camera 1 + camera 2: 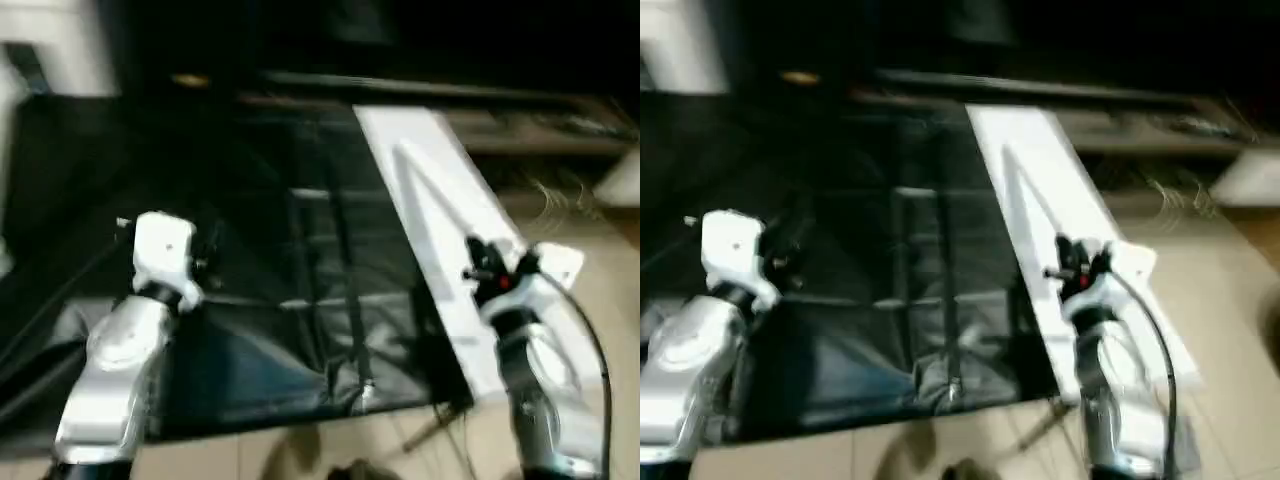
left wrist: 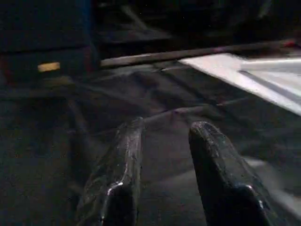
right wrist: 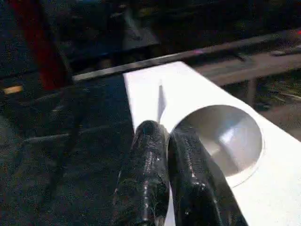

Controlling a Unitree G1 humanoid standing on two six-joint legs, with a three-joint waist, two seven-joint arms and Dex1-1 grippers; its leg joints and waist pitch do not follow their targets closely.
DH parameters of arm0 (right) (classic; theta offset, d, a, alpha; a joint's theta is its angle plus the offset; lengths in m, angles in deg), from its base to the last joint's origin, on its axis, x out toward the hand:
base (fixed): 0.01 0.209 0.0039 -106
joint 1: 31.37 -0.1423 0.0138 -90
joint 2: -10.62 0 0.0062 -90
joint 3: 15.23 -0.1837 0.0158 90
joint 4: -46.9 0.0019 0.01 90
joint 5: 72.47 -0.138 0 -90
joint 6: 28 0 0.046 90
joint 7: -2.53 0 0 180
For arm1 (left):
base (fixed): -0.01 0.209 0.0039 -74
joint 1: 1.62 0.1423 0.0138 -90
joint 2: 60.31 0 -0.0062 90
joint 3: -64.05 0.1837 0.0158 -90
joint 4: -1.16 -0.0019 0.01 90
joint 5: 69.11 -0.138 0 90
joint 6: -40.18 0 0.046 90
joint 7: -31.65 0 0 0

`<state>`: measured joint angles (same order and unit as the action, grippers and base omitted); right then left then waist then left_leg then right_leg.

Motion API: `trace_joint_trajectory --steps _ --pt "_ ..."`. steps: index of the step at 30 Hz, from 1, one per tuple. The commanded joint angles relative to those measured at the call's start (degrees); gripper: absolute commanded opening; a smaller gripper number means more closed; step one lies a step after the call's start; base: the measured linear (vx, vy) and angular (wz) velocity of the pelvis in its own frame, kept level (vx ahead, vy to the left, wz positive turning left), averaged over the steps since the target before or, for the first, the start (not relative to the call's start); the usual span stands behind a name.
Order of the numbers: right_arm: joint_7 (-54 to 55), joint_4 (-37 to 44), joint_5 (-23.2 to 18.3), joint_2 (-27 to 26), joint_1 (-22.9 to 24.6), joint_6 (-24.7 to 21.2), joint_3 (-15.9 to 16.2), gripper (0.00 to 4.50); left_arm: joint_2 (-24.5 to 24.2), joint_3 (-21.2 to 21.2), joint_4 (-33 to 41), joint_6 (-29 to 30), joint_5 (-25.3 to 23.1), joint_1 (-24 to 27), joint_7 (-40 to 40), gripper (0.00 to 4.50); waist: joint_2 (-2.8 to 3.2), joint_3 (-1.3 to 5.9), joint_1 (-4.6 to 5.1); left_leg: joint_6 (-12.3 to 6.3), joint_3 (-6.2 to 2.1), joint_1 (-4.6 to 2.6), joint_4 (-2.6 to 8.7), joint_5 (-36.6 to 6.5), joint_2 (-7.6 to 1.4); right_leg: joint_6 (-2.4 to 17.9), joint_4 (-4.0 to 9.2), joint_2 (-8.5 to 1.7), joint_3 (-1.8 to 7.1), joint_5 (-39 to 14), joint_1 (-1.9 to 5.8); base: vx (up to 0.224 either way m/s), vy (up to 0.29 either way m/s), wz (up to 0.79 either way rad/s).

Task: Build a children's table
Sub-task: Move to table

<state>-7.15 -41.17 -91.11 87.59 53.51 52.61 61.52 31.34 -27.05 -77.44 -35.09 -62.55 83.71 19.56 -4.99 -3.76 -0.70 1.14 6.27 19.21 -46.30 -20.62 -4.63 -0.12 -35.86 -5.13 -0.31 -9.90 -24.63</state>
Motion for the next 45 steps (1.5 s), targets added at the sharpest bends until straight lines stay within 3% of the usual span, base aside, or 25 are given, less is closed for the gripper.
trace_joint_trajectory --steps 1,4,5,6,9,11,12,13,14,15,16,17,18,19,20,22,25,28,29,30,31,32,35,43,45 --pt "0.0 0.6 0.0 -0.3 -0.7 -0.2 0.7 0.04 -0.6 -0.7 1.2 0.0 -0.1 0.1 0.4 1.78 -0.86 2.47 -0.69 4.89 -4.7 2.54 2.14 -4.6 -2.24 17.6 10.2 -8.86 10.02 -35.0 4.97 -0.046 0.274 -0.7" --pt "-1.5 0.7 -0.1 -0.8 -1.1 0.2 1.9 0.04 -0.3 -0.5 2.9 -0.3 0.1 2.3 0.2 1.78 1.73 2.51 1.73 -8.48 -3.73 1.13 15.04 0.1 -2.56 7.3 6.39 0.3 0.16 -35.1 1.82 -0.06 0.319 -0.3" --pt "-1.9 0.8 -0.1 -0.8 -1.2 0.5 2.2 0.04 -0.3 -0.4 3.1 -0.4 0.0 2.8 0.2 1.78 3.47 3.95 4.53 -19.55 -6.44 -2.87 16.47 4.5 -3.4 6.6 -2.35 3.77 -3.79 -18.8 -0.87 -0.053 0.351 0.02" --pt "-2.6 1.3 -0.8 -0.9 -1.3 0.8 2.6 0.04 0.0 -0.6 4.2 -0.6 0.4 4.1 0.3 1.78 4.46 2.66 3.88 -27.05 -7.28 -2.81 16.81 15.3 -3.56 4.8 -7.54 3.95 -5.42 -13.0 -2.88 -0.041 0.331 0.04" --pt "-4.2 2.2 -2.3 -0.9 -1.4 1.1 3.4 0.04 0.8 -1.1 6.3 -1.2 0.9 6.9 0.5 1.78 2.49 2.89 2.84 -31.35 -6.79 -3.79 16.16 22.2 -5.57 0.4 -7.63 2.49 -6.72 -11.5 -3.44 -0.06 0.282 0.02" --pt "-4.7 1.9 -1.5 -0.4 -1.4 1.3 4.0 0.04 1.0 -0.9 7.2 -1.1 0.4 8.0 0.7 1.78 -1.11 3.64 1.8 -21.36 -4.28 -3.43 16.33 14.8 -5.68 0.7 -1.6 -2.62 -2.21 -6.2 -1.22 -0.074 0.212 -0.11" --pt "-4.9 1.7 -0.6 0.1 -1.3 1.5 4.5 0.04 1.1 -0.8 7.6 -1.2 0.3 8.4 0.8 1.78 -3.49 4.53 0.31 -14.24 -2.14 0.85 12.33 6.4 -3.26 -0.5 2.14 -9.11 2.68 -6.8 3.55 -0.058 0.188 -0.01" --pt "-5.3 1.4 1.0 0.8 -1.1 1.9 5.6 0.04 1.2 -0.8 8.0 -1.2 0.1 8.6 1.2 1.78 -1.35 2.91 -1.8 2.37 -6.76 6.11 -1.1 -3.4 -1.17 4.8 8.16 -17.85 9.51 -14.1 6.51 -0.048 0.206 -0.02" --pt "-5.8 1.3 1.2 1.1 -1.0 1.6 6.0 0.04 1.3 -0.9 8.1 -1.1 -0.1 8.6 1.5 1.78 -1.35 2.91 -1.8 2.37 -6.76 6.11 -1.1 -3.4 -1.17 4.8 8.16 -17.85 9.51 -14.1 6.51 -0.048 0.206 -0.02" --pt "-6.7 1.3 3.1 1.9 -0.6 2.5 7.3 0.04 1.2 -0.7 8.7 -1.6 -0.8 9.0 1.8 1.78 -0.46 1.04 -1.79 6.7 -6.54 5.24 -0.76 -1.2 -3.3 9.7 10.14 -17.72 -1.63 -9.9 6.5 -0.063 0.236 -0.05" --pt "-6.8 1.3 3.4 2.0 -0.6 2.6 7.5 0.04 1.2 -0.6 8.8 -1.6 -1.0 9.0 1.8 1.78 -1.07 1.03 -1.82 6.97 -5.3 3.33 0.68 -0.3 -3.55 11.9 10.68 -15.76 -4.7 -12.6 5.56 -0.078 0.287 0.1" --pt "-7.0 1.2 3.8 2.1 -0.4 2.9 7.7 0.04 0.9 -0.2 9.1 -1.8 -1.7 9.3 2.0 1.78 -0.19 1.82 -1.62 3.08 -3.39 3.95 6.41 6.7 -4.37 13.8 9.67 -10.89 -11.25 -20.7 8.4 -0.078 0.287 0.1" --pt "-7.1 0.9 4.0 2.2 -0.3 3.2 7.8 0.04 0.9 0.0 9.5 -1.8 -2.2 9.6 2.3 1.78 1.2 2.0 -1.59 -0.58 -3.45 4.25 9.96 9.4 -4.86 13.8 8.91 -8.79 -12.57 -23.6 10.03 -0.036 0.365 0.33" --pt "-7.0 0.3 3.8 2.2 -0.4 3.4 7.6 0.04 1.1 0.0 9.9 -1.4 -2.9 9.9 3.1 1.78 4.57 1.79 -0.01 -9.65 -6.59 2.36 15.74 13.0 -4.51 10.3 1.3 1.96 -14.12 -18.2 8.41 0.015 0.314 0.59" --pt "-7.0 0.2 3.8 2.2 -0.5 3.4 7.5 0.04 1.1 0.0 10.0 -1.3 -2.9 9.9 3.1 1.78 5.21 1.89 1.55 -11.6 -8.74 -0.22 15.55 15.5 -6.0 9.3 -2.7 4.21 -11.84 -14.4 4.8 0.015 0.314 0.59" --pt "-5.9 -1.2 2.7 1.6 -1.3 3.7 6.1 0.04 1.0 -0.1 10.2 -1.0 -3.5 9.9 3.2 1.78 5.6 1.26 1.11 -1.07 -15.18 -1.02 15.2 31.3 -9.38 6.1 -6.34 3.29 -6.13 -12.4 1.53 -0.01 0.209 0.74" --pt "-4.6 -1.9 1.0 0.9 -2.1 3.6 4.6 0.04 1.4 -0.5 10.1 -1.2 -3.6 9.7 3.6 1.78 4.98 2.63 -0.36 10.72 -12.72 -0.33 17.37 15.9 -14.38 -0.2 -8.04 2.44 -3.43 -13.5 0.77 -0.049 0.135 0.53" --pt "-4.7 -2.5 1.0 1.0 -2.5 3.7 4.5 0.04 1.9 -1.3 9.9 -1.0 -3.0 9.3 4.2 1.78 3.24 2.07 -2.43 -1.73 -6.42 1.07 19.5 -7.6 -11.64 1.0 -5.26 1.94 -2.1 -7.3 1.2 -0.087 0.014 0.38" --pt "-4.7 -2.5 1.2 1.0 -2.5 3.9 4.6 0.04 1.7 -1.4 9.9 -0.9 -3.2 9.2 4.2 1.78 1.18 2.04 -2.97 -4.84 -3.6 2.47 18.09 -12.8 -8.97 1.7 0.08 -0.62 0.9 -7.3 2.18 -0.087 -0.052 0.38" --pt "-4.7 -2.7 1.5 0.8 -2.5 4.3 4.7 0.04 1.6 -1.7 9.8 -0.9 -3.3 8.9 4.5 1.78 -0.78 1.36 -4.18 -3.75 0.13 2.51 11.19 -8.9 -4.06 -0.9 7.16 -7.86 5.25 -22.8 1.51 -0.071 -0.115 0.25" --pt "-4.7 -2.8 1.8 0.6 -2.4 4.6 4.7 0.04 1.4 -2.0 9.8 -1.0 -3.6 8.7 4.7 1.78 -1.25 1.67 -5.05 -2.89 -0.64 2.9 9.37 -1.9 -4.58 -3.1 8.21 -9.96 6.79 -30.2 2.65 -0.026 -0.106 0.03" --pt "-4.7 -3.0 2.0 0.4 -2.3 4.8 4.9 0.04 1.1 -2.1 9.5 -1.0 -4.0 8.4 4.9 1.78 -1.03 1.69 -5.93 -1.69 -1.51 4.36 10.66 5.3 -5.28 -4.9 7.28 -8.96 6.09 -33.6 4.58 -0.026 -0.106 0.03" --pt "-5.7 -3.3 1.6 0.0 -1.8 4.4 6.2 0.04 0.3 -3.1 8.2 -1.1 -4.6 6.9 5.3 1.78 0.96 1.86 -4.52 3.27 -0.74 1.27 16.65 -6.0 -8.65 4.2 4.03 -1.73 1.17 -21.4 2.59 -0.042 -0.002 0.05" --pt "-8.7 -5.9 1.7 -0.8 -2.7 3.1 10.2 0.04 -0.1 -5.8 5.6 -0.6 -1.5 2.3 3.9 1.78 1.25 2.62 -3.3 3.19 0.38 2.22 17.49 -3.4 -8.66 8.3 3.83 -3.16 0.7 -5.4 4.64 -0.007 0.004 0.01" --pt "-9.8 -6.2 1.5 -0.9 -2.9 2.3 10.9 0.04 0.2 -5.7 6.0 0.1 -1.1 2.4 4.1 1.78 1.0 2.47 -3.42 -5.01 -2.01 5.22 18.08 -5.8 -5.99 8.8 4.95 -4.63 -2.97 -8.4 7.62 0.0 0.0 0.0"
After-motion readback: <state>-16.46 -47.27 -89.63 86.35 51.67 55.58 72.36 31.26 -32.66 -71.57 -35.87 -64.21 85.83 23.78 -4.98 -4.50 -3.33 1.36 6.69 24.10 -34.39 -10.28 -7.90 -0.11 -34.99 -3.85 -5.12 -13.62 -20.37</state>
